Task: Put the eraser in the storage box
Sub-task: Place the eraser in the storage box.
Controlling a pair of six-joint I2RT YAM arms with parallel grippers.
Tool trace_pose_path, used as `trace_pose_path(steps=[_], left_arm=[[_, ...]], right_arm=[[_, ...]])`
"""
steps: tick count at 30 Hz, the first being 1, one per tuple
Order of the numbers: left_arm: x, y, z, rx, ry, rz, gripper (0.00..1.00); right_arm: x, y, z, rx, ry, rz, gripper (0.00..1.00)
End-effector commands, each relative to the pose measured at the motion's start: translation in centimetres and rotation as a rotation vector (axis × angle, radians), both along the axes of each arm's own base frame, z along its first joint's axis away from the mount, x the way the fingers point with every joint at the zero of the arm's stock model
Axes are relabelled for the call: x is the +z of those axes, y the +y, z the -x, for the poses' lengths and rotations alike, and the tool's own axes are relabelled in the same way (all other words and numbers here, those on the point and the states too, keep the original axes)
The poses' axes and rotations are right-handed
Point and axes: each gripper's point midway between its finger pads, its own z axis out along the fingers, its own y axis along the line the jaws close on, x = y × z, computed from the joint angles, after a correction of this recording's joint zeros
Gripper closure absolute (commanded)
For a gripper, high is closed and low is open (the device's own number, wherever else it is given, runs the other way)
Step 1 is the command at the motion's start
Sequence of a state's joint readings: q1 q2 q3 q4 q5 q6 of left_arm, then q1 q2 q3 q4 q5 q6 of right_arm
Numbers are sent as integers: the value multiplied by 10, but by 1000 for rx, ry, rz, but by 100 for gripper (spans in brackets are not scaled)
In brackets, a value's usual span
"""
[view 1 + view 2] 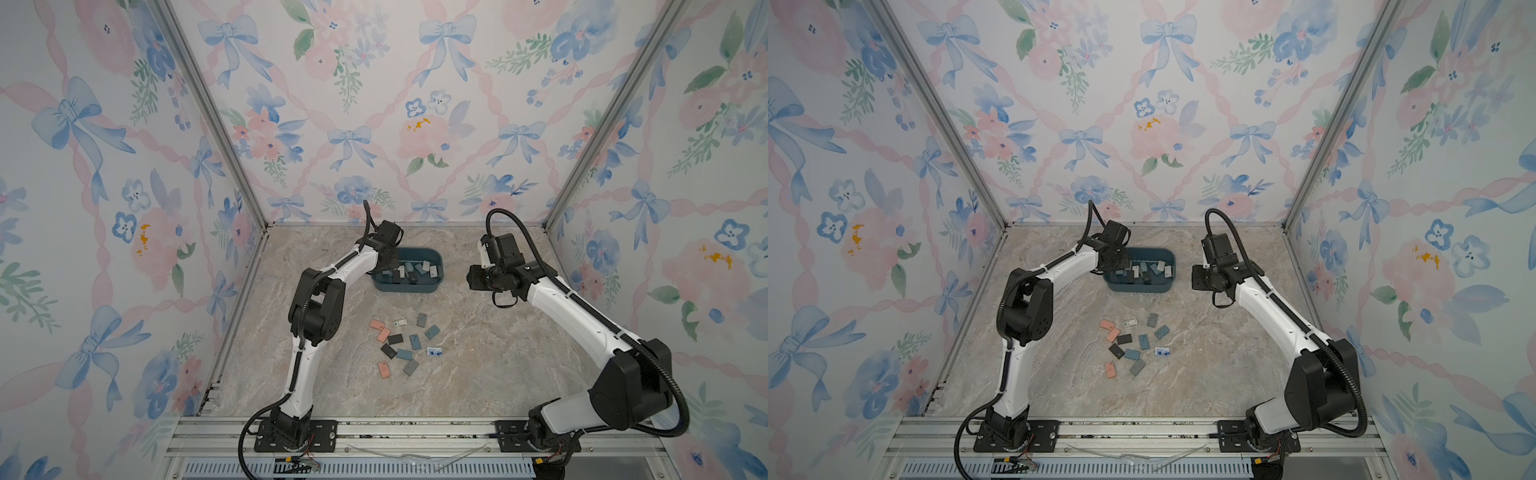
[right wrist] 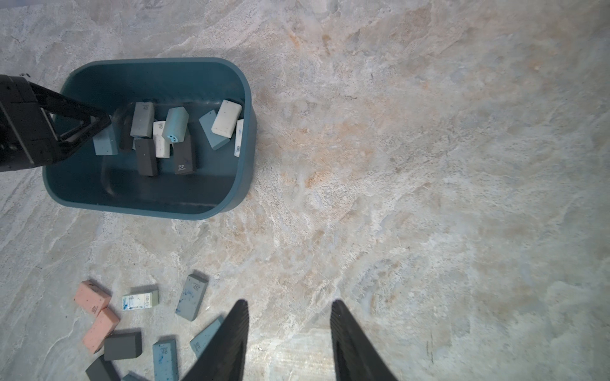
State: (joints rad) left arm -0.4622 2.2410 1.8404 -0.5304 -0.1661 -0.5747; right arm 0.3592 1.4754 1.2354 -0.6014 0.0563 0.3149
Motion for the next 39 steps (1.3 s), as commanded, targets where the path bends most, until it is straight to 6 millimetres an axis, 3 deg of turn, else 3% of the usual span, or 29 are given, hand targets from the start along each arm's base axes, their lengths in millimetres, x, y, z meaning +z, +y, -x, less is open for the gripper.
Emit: trace_pose_path(steps=[1,7,24,30,39], left_arm=[[-7,-3,-4,-24,13,-3,78],[-10,-2,-3,-18,20,-6,74],[4,-2,-3,-20,-5,1,61],[22,-11,0,-45,-43,-9,60],[74,-36,22,-115,-144,-33,60]], right_arm=[[-2,-7,6,-23,18,-7,56],[-2,-8,7,-23,16,-8,56],[0,-9,8,-29,11,-19,56],[0,-5,11,-15,18,-39,56],[-5,13,24,35,45,-52,53]])
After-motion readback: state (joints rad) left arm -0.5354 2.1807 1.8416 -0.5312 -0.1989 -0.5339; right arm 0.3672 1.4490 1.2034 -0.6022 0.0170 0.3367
